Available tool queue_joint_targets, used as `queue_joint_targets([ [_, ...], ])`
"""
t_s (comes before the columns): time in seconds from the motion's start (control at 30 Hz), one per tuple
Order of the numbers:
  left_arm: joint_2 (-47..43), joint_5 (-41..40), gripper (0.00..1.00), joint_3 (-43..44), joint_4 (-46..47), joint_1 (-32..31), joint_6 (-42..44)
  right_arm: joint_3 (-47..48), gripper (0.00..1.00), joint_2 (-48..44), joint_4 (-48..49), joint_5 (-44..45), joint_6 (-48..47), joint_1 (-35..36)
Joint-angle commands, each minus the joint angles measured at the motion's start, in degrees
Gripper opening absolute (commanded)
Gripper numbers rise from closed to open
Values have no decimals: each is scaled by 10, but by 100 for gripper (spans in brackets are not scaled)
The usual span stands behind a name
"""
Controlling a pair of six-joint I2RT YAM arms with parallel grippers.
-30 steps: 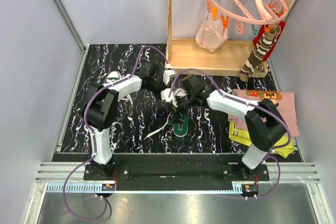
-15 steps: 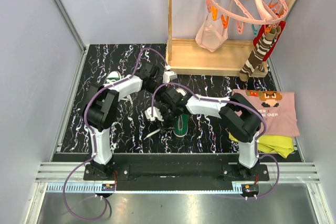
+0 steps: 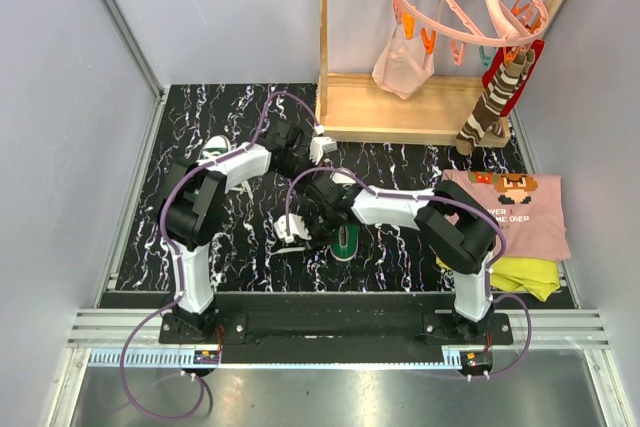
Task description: Tie the shoes
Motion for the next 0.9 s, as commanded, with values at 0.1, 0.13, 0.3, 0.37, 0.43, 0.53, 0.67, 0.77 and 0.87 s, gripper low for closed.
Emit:
queue_joint_targets([
  [0.1,-49,-5,0,4,2,-9,22,22,0,-115,23,39,161,-40],
  [0.13,-63,-9,0,4,2,-10,23,23,0,-129,27,38,182,-49],
  [0.3,-107,-32,0,8,-21,-3,36,-4,0,-239,32,40,309,-126],
  [0.37,-119,-28,0,6,-37,4,41,-53,0,-292,28,47,330,-163],
  [0.43,-143,-36,0,-3,-44,7,52,-112,0,-328,25,58,326,-181],
  [0.53,-165,-38,0,-7,-71,24,79,-159,0,-403,8,76,342,-199],
  [0.67,-177,-44,0,-6,-103,46,97,-192,0,-448,-12,110,402,-217],
  [0.77,-189,-56,0,-9,-107,61,103,-209,0,-471,-25,141,445,-229],
  [0.87,-200,-64,0,-12,-107,78,101,-218,0,-499,-35,178,468,-239],
])
